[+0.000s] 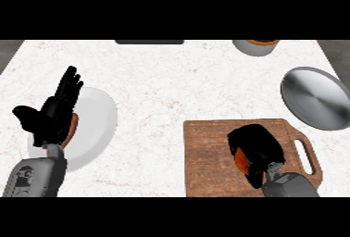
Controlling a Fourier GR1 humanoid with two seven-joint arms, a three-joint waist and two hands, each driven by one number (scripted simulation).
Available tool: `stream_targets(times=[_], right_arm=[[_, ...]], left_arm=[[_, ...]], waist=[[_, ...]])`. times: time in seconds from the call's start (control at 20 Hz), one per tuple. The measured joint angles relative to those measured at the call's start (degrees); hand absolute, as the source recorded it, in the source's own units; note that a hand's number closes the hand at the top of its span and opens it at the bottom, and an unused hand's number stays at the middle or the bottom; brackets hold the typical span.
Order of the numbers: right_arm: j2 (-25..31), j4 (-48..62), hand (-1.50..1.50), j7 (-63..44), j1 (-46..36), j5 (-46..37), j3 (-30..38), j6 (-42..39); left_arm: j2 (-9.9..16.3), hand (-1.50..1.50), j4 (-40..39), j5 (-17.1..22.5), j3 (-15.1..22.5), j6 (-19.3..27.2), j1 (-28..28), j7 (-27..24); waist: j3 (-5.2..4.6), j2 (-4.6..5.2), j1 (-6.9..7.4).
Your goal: Pick the tomato from the cutting board and place it in the pan
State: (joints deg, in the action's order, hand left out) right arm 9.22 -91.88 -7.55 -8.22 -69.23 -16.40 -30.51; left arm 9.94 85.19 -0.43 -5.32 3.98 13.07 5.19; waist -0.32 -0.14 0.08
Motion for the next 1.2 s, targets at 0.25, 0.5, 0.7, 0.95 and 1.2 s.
stream_targets(times=[0.25,0.5,0.7,0.95,1.2], right_arm=[[-6.06,-0.93,1.5,-17.37,-0.28,4.88,-1.52,2.69],[-8.27,-7.03,1.5,-26.44,-3.76,1.3,-4.39,11.07],[-8.85,-11.82,1.5,-30.52,-7.39,0.52,-3.41,14.43],[-7.99,-16.85,1.5,-32.96,-9.25,-0.42,-0.13,17.67],[-7.66,-17.83,1.5,-31.15,-12.33,5.39,9.75,21.1]], left_arm=[[0.26,0.0,-0.33,0.26,-0.26,-0.56,-0.13,-0.54],[0.57,0.0,-1.05,0.46,-0.74,-0.76,0.22,-0.5],[1.32,0.0,-0.45,0.97,-1.38,-1.36,0.03,-0.02],[-0.37,0.0,-0.49,-0.19,-0.23,-0.17,-0.73,-0.79],[0.19,0.0,-0.62,-0.07,-0.61,-0.75,-0.51,-0.85]], waist=[[0.09,0.02,0.14],[0.24,-0.03,-0.09],[0.28,-0.03,-0.02],[0.3,0.03,-0.18],[0.34,0.16,-0.07]])
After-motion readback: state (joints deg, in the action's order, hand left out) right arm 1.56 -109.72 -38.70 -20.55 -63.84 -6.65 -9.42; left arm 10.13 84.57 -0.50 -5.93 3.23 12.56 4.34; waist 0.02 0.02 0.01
